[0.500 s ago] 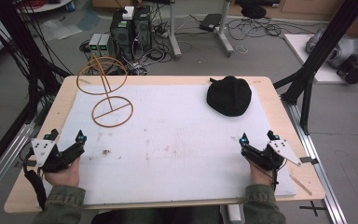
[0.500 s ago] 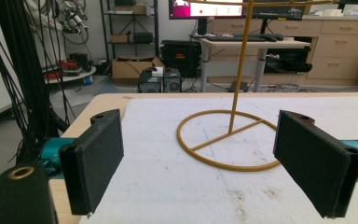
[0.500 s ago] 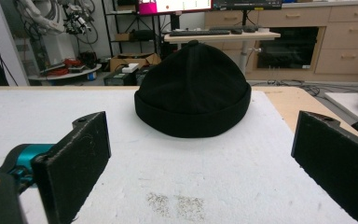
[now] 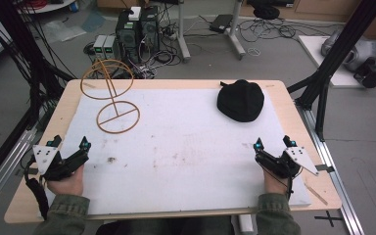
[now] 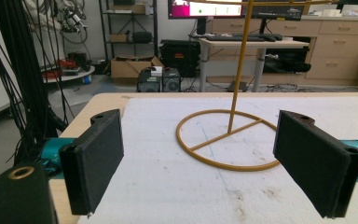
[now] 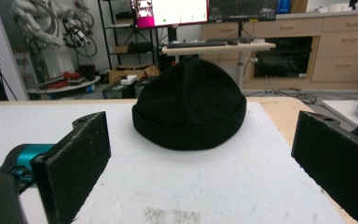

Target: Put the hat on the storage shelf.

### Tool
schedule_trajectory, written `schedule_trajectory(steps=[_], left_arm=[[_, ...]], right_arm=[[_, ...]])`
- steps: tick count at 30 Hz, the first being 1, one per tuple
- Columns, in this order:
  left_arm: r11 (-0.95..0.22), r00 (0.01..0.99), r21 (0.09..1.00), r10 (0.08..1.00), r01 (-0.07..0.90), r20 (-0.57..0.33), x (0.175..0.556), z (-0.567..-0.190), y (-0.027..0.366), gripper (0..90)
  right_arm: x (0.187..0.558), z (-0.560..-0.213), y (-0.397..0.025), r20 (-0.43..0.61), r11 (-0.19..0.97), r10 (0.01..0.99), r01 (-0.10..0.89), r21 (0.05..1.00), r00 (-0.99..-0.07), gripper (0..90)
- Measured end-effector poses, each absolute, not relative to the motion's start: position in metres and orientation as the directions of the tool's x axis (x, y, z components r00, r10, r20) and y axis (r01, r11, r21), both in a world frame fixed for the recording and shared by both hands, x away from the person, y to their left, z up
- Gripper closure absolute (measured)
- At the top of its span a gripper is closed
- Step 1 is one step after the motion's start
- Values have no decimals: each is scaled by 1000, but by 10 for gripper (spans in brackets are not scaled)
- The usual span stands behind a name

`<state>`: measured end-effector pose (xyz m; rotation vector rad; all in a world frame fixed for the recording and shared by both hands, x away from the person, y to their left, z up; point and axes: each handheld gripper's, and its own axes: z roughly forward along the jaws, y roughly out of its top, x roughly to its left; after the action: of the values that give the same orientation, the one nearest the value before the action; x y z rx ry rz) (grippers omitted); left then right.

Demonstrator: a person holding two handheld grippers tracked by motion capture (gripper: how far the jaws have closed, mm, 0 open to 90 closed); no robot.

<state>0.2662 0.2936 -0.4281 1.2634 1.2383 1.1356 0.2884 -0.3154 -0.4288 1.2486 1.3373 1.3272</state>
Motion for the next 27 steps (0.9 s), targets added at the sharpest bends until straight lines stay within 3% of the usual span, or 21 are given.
schedule_trajectory(steps=[13,21,27], left_arm=[[19,36,997,999,70,-22,267,-429,294,163],[-9,44,997,999,74,6,266,-428,291,163],[-8,42,997,999,76,5,266,-428,291,163]], right_arm=[[304,-415,-318,75,-67,990,71,995,-120,36],[322,-397,-309,5,4,985,52,999,-173,36],[343,-395,-298,-15,35,978,94,995,-206,36]])
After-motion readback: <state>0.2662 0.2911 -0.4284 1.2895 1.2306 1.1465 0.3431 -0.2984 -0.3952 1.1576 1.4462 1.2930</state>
